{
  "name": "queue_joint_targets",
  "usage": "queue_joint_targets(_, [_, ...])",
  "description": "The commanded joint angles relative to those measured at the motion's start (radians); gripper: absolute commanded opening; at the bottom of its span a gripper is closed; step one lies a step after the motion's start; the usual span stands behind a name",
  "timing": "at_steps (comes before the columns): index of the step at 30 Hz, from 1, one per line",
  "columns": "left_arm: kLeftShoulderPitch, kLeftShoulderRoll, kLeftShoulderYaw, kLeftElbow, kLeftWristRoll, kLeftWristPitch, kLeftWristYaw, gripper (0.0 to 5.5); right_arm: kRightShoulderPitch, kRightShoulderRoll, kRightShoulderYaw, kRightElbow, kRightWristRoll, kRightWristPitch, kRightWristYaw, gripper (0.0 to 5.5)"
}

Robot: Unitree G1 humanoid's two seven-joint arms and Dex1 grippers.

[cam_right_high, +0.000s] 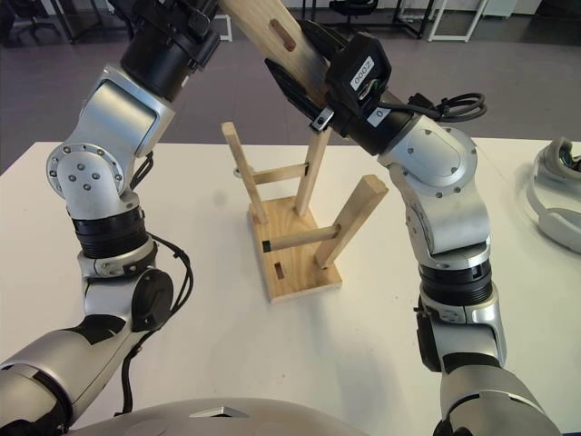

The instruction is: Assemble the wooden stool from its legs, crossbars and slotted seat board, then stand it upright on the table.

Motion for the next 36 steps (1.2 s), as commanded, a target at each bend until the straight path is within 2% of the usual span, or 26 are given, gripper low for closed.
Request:
queue_joint_targets(1, [0.026, 0.021, -0.003, 0.004, 0.010, 0.013, 0.002, 1.25, -0.009, 0.008, -0.004, -0.012, -0.006, 0.001, 0.007, 2.48])
queue_joint_targets(2, [0.028, 0.026, -0.001, 0.001, 0.010, 0.012, 0.001, 1.04, -0.009, 0.009, -0.002, -0.013, -0.008, 0.000, 0.008, 2.67])
queue_joint_targets(5, [0.050, 0.069, 0.013, -0.024, 0.024, 0.014, 0.001, 1.03, 0.000, 0.009, -0.007, -0.031, -0.010, 0.011, 0.001, 3.22])
queue_joint_targets(7, [0.101, 0.127, 0.057, -0.078, -0.002, 0.033, 0.030, 1.03, 0.005, 0.018, -0.089, -0.054, 0.065, 0.085, -0.041, 3.59])
queue_joint_targets(12, [0.393, 0.350, 0.183, -0.408, -0.227, 0.157, 0.197, 1.02, 0.032, -0.041, -0.406, 0.004, 0.266, 0.374, -0.181, 3.61])
queue_joint_targets(14, [0.533, 0.402, 0.189, -0.505, -0.272, 0.176, 0.275, 1.02, 0.143, -0.086, -0.444, 0.063, 0.259, 0.458, -0.173, 3.61])
queue_joint_targets(16, [0.680, 0.442, 0.137, -0.577, -0.166, 0.195, 0.286, 1.02, 0.281, -0.094, -0.401, 0.098, 0.239, 0.531, -0.162, 3.61])
queue_joint_targets(18, [0.850, 0.357, 0.062, -0.617, -0.043, 0.138, 0.309, 1.02, 0.382, 0.002, -0.333, 0.151, 0.233, 0.579, -0.199, 3.61])
queue_joint_targets(20, [0.955, 0.227, 0.008, -0.612, 0.040, 0.042, 0.333, 1.02, 0.484, 0.023, -0.193, 0.208, 0.116, 0.475, -0.189, 3.61])
queue_joint_targets(22, [1.026, 0.086, -0.014, -0.596, 0.071, -0.052, 0.387, 1.02, 0.557, -0.016, -0.031, 0.297, -0.061, 0.334, -0.193, 3.61])
queue_joint_targets(25, [1.084, -0.016, -0.044, -0.598, 0.089, -0.125, 0.415, 1.02, 0.619, -0.067, 0.129, 0.365, -0.231, 0.176, -0.145, 3.61])
queue_joint_targets(30, [1.113, -0.045, -0.093, -0.561, 0.167, -0.163, 0.396, 1.02, 0.663, -0.048, 0.186, 0.268, -0.209, 0.082, -0.012, 3.61])
queue_joint_targets(36, [1.128, -0.035, -0.132, -0.487, 0.304, -0.206, 0.340, 1.02, 0.680, 0.008, 0.212, 0.193, -0.204, 0.079, 0.016, 3.61])
